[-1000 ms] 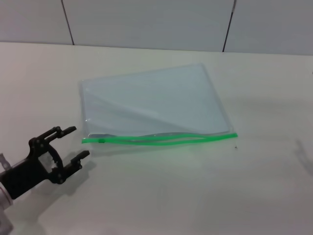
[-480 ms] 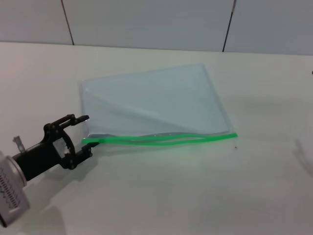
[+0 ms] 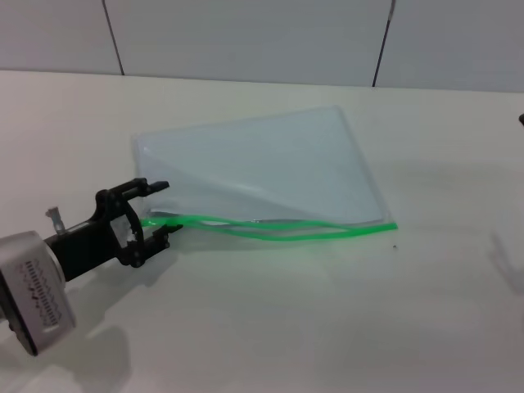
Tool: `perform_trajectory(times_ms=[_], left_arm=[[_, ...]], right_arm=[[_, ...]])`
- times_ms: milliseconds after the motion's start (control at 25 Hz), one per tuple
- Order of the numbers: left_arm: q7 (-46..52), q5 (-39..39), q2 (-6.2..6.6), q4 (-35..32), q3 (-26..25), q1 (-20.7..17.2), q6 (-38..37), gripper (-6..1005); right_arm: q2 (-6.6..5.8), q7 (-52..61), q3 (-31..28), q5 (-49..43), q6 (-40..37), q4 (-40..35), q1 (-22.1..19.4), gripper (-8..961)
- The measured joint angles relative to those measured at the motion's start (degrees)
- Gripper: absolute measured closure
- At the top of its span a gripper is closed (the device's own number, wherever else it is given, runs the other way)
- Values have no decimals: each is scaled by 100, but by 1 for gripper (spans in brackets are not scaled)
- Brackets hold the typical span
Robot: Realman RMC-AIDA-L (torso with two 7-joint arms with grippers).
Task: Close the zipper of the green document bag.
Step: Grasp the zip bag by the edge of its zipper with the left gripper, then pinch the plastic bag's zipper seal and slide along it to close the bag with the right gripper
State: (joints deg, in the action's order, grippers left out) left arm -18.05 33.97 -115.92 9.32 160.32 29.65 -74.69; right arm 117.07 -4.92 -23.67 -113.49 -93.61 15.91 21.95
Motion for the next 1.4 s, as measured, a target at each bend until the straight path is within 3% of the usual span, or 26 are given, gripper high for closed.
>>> perform_trajectory(times_ms=[240, 320, 520, 760, 1080, 1200, 1400], left_arm=[[-52, -176, 5, -8, 0, 94, 145, 359], [-58, -181, 9, -9, -1, 124, 161, 537], [-71, -165, 12, -10, -3, 170, 165, 771], [-75, -151, 22, -10, -48, 172, 166, 911], [22, -114, 14, -104, -28, 271, -93, 941], [202, -154, 36, -257, -5, 355, -235, 942], [484, -284, 43, -314, -1, 487, -481, 944]], right_arm=[[2, 0, 58, -10, -9, 9, 11, 68], [6, 0, 63, -10, -11, 10, 11, 69], [-3, -26, 228, -10, -17, -2, 56, 69], [-27, -254, 792, -11, 10, -58, 297, 69], [-34, -678, 1944, -694, 426, -225, 1063, 70], [-16, -806, 2130, -1284, 1119, -190, 1525, 70], [6, -1399, 2136, -1795, 1620, -78, 1778, 71]])
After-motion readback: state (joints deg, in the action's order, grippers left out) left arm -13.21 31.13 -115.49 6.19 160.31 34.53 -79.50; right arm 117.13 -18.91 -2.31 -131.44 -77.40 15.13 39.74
